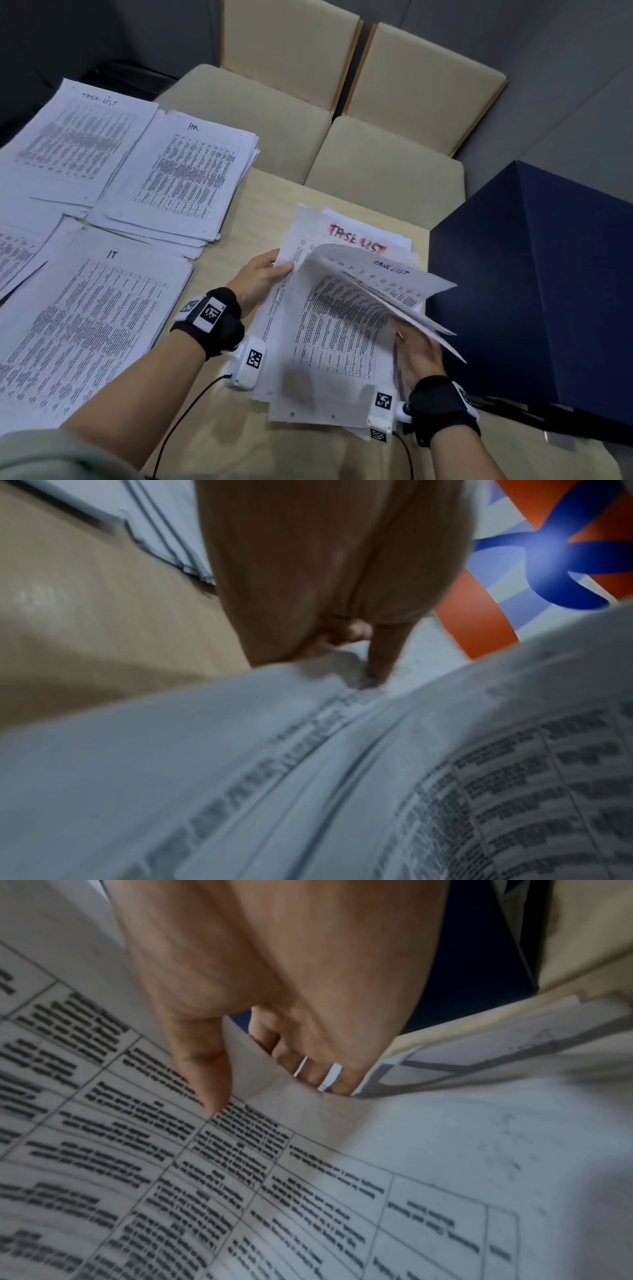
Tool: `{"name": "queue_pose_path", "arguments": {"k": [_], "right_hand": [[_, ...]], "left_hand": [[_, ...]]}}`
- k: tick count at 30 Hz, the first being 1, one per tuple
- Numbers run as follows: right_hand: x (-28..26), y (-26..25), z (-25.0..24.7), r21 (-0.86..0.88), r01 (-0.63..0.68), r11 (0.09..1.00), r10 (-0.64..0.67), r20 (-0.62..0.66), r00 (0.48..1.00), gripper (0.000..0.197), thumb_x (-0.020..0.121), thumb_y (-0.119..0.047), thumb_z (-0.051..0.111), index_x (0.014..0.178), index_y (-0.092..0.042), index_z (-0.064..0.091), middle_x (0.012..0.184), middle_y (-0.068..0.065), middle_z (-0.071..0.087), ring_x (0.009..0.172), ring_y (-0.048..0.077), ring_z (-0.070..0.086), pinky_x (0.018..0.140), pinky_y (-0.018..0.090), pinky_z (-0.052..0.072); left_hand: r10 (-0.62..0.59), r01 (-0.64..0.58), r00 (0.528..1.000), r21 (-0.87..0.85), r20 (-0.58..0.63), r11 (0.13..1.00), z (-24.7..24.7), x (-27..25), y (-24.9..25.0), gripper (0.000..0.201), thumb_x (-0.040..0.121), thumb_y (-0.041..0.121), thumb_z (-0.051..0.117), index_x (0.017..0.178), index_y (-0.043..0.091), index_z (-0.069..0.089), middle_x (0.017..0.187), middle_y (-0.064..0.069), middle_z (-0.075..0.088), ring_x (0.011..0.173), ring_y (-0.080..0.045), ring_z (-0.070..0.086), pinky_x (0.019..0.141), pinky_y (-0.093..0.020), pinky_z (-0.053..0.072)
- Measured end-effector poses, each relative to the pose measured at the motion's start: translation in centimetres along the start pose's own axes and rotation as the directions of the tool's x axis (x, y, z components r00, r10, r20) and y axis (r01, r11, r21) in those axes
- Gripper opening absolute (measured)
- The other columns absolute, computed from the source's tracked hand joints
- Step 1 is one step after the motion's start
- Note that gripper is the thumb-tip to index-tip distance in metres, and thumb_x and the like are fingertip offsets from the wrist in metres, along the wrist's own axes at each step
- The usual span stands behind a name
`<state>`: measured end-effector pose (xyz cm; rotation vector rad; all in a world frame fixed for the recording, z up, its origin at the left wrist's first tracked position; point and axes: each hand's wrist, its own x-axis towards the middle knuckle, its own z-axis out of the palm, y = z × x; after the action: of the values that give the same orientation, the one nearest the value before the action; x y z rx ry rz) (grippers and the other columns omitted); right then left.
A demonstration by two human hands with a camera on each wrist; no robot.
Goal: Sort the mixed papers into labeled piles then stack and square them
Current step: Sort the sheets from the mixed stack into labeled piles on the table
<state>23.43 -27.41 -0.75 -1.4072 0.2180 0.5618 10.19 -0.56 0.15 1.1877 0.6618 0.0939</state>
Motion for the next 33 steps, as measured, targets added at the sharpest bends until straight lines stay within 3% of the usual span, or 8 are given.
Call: {"name": "queue_pose_path", "arguments": {"k": [6,11,14,16,18,22,27,33], "right_hand": [[-0.3,0.3,0.3,0.120,-0.019,0.993,0.033,-0.114,0.993,0.030,0.080,0.018,0.058,0.101,-0.003,0.057,0.109,0.023,0.067,0.103,0.035,0.066,0.087,0.041,0.055],[0.0,0.5,0.4,0.023,-0.064,0.998,0.064,0.028,0.998,0.022,0.087,0.007,0.055,0.092,-0.005,0.073,0.113,0.007,0.070,0.109,0.020,0.063,0.098,0.039,0.044],[0.3,-0.5,1.2,0.062,-0.310,0.949,0.301,0.126,0.945,0.044,0.071,-0.009,0.071,0.115,-0.010,0.073,0.125,0.003,0.067,0.115,0.024,0.063,0.098,0.043,0.050],[-0.1,-1.1,1.7,0.034,-0.388,0.921,0.382,0.120,0.917,0.035,0.070,-0.011,0.071,0.105,-0.008,0.071,0.114,0.010,0.069,0.092,0.028,0.070,0.075,0.039,0.058],[-0.8,-1.3,2.2,0.060,-0.259,0.964,0.256,0.047,0.965,0.013,0.088,-0.011,0.062,0.099,-0.008,0.068,0.102,0.014,0.068,0.074,0.025,0.071,0.058,0.033,0.058],[-2.2,-2.7,3.5,0.055,-0.046,0.997,0.048,-0.035,0.998,0.022,0.095,-0.006,0.059,0.117,-0.004,0.063,0.104,0.016,0.073,0.083,0.018,0.074,0.058,0.025,0.057],[-3.1,-7.9,7.3,-0.083,0.153,0.985,-0.146,0.080,0.986,0.030,0.096,0.005,0.050,0.123,-0.004,0.060,0.113,0.008,0.073,0.104,0.020,0.070,0.081,0.028,0.058],[-5.6,-12.8,9.5,-0.145,0.492,0.858,-0.487,0.071,0.871,0.026,0.094,0.009,0.052,0.103,-0.015,0.058,0.091,-0.005,0.065,0.079,-0.005,0.064,0.071,0.011,0.050]], "left_hand": [[0.030,-0.044,0.977,-0.063,-0.212,0.997,-0.6,0.0,0.2,0.025,0.098,0.007,0.050,0.118,0.012,0.064,0.110,-0.004,0.074,0.101,-0.021,0.070,0.090,-0.040,0.053],[-0.071,0.064,0.986,-0.049,-0.154,0.997,0.3,-0.3,1.1,0.020,0.082,-0.002,0.046,0.070,0.004,0.060,0.086,-0.019,0.070,0.075,-0.027,0.061,0.057,-0.027,0.044],[-0.146,0.144,0.989,-0.061,-0.022,0.988,1.1,-0.6,1.5,0.031,0.080,0.000,0.045,0.061,0.004,0.069,0.099,-0.017,0.074,0.087,-0.027,0.070,0.071,-0.027,0.053],[-0.137,0.136,0.991,-0.101,-0.002,0.985,1.2,-0.7,1.3,0.026,0.078,0.004,0.049,0.070,0.005,0.074,0.101,-0.015,0.072,0.093,-0.032,0.066,0.078,-0.032,0.049],[-0.117,0.118,0.993,-0.136,0.013,0.984,0.7,-0.7,0.8,0.037,0.065,0.003,0.048,0.093,0.001,0.072,0.104,-0.019,0.068,0.096,-0.035,0.060,0.082,-0.037,0.044],[-0.048,0.032,0.988,0.112,0.148,0.993,0.7,-1.2,0.9,0.062,0.061,-0.002,0.055,0.121,0.010,0.064,0.113,-0.017,0.070,0.099,-0.033,0.065,0.083,-0.045,0.050],[0.177,-0.167,0.981,0.106,-0.085,0.980,4.8,-2.6,5.1,0.039,0.081,-0.012,0.052,0.112,0.008,0.065,0.099,-0.011,0.074,0.082,-0.022,0.069,0.068,-0.030,0.057],[0.470,-0.455,0.856,0.117,-0.214,0.883,6.3,-4.3,10.3,0.012,0.081,-0.004,0.053,0.092,-0.006,0.056,0.089,-0.032,0.061,0.073,-0.022,0.054,0.066,-0.052,0.052]]}}
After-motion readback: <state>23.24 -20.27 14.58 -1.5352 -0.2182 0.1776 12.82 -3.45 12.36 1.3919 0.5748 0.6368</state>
